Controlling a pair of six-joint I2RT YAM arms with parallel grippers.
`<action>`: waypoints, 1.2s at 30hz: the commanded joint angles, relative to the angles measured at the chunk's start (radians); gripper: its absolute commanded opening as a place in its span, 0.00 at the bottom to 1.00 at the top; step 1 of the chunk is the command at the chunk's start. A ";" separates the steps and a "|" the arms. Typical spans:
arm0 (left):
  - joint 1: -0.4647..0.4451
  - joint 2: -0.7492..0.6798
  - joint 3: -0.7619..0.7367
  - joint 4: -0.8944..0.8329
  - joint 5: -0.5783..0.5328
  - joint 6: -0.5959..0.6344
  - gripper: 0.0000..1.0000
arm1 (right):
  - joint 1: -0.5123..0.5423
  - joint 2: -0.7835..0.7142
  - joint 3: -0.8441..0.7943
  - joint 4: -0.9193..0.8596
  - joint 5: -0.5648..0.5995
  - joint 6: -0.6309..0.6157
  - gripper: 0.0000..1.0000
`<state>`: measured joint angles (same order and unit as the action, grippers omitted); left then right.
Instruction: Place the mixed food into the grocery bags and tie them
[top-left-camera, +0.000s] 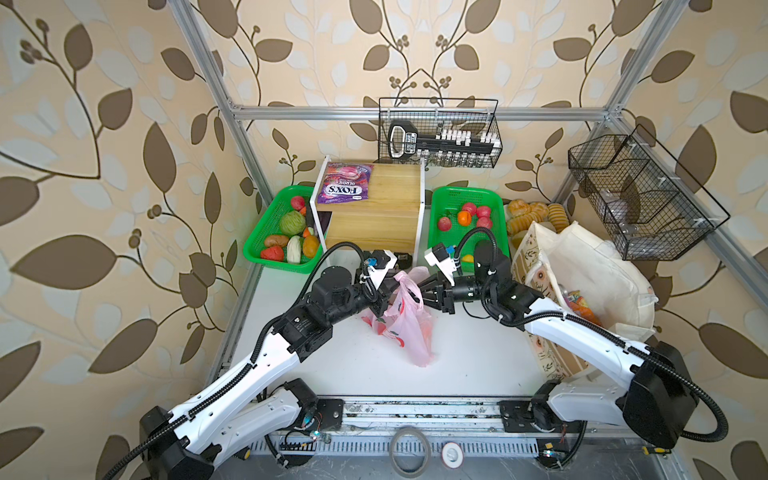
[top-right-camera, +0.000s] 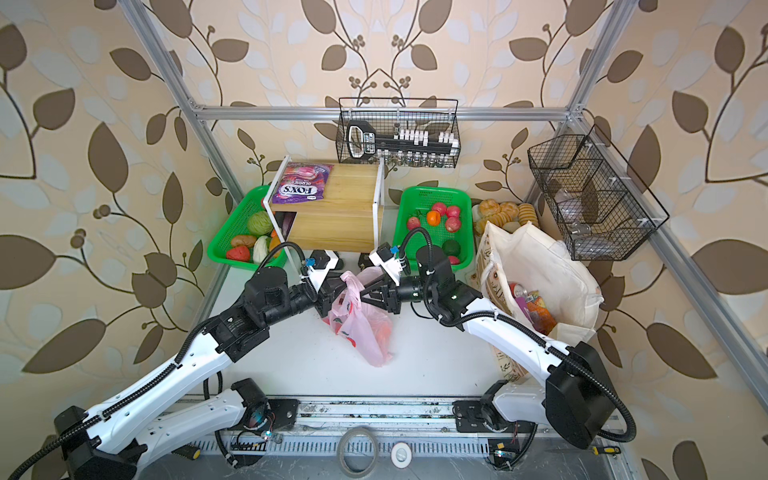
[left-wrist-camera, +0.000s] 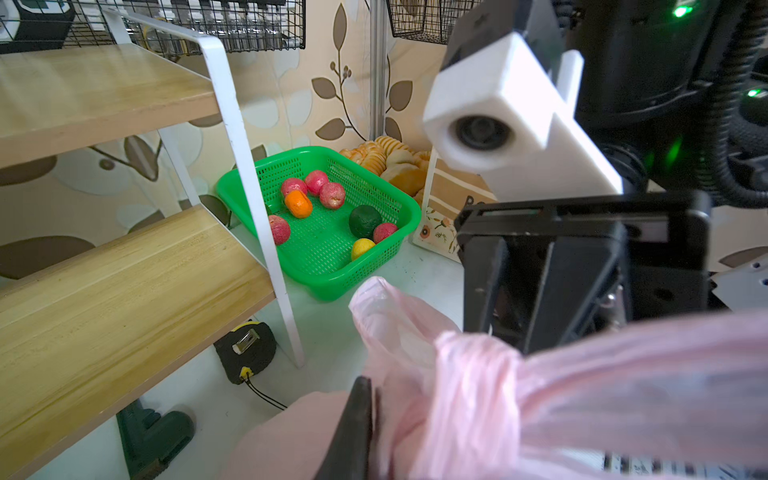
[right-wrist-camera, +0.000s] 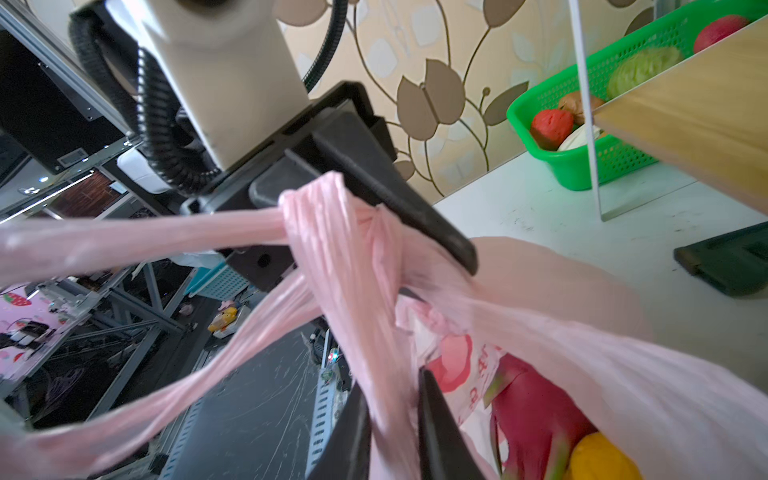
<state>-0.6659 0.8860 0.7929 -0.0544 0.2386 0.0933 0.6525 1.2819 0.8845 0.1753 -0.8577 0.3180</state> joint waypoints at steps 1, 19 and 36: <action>0.009 -0.011 -0.002 0.090 0.064 -0.016 0.15 | 0.040 -0.021 -0.014 -0.003 -0.023 0.009 0.20; 0.008 -0.016 -0.172 0.363 0.206 -0.165 0.12 | 0.167 -0.080 -0.193 0.135 0.194 0.125 0.36; 0.009 -0.012 -0.220 0.456 0.234 -0.158 0.08 | 0.055 -0.485 -0.292 0.007 0.521 0.125 0.20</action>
<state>-0.6659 0.8848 0.5667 0.3283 0.4423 -0.0589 0.7410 0.7929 0.6243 0.1902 -0.4053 0.3977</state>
